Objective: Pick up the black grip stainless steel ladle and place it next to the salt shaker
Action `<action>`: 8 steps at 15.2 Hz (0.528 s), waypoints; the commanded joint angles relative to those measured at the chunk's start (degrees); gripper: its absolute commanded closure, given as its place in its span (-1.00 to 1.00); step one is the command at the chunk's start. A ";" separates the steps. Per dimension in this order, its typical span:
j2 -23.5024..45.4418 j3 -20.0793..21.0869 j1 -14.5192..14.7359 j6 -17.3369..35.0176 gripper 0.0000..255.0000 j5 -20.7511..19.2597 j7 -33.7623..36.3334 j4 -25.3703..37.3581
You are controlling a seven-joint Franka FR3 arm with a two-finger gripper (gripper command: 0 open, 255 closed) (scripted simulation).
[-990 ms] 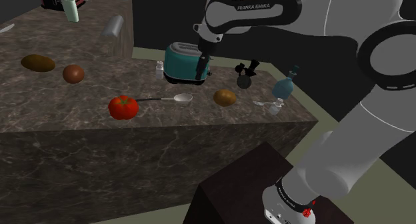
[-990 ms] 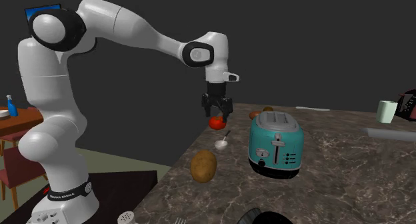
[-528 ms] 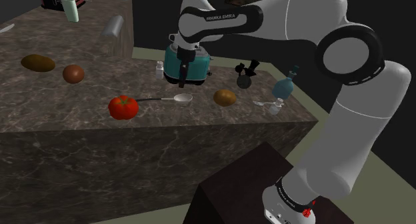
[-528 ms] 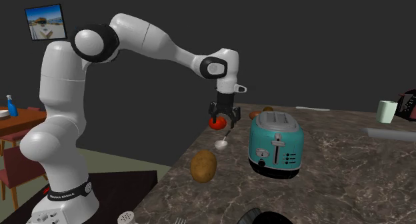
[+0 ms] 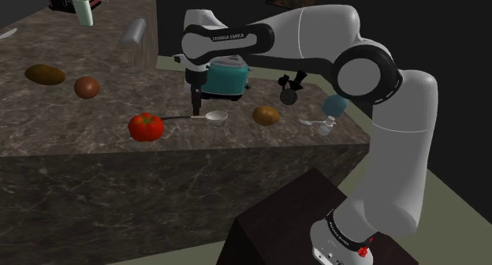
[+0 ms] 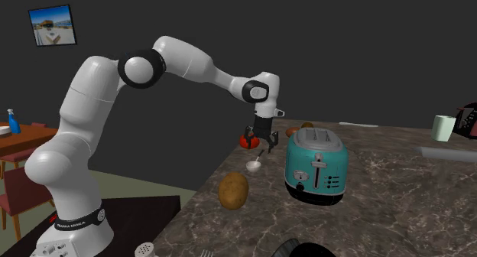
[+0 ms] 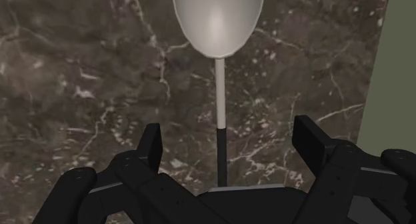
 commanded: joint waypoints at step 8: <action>1.98 0.13 0.29 4.82 -1.00 -0.15 -0.26 -2.96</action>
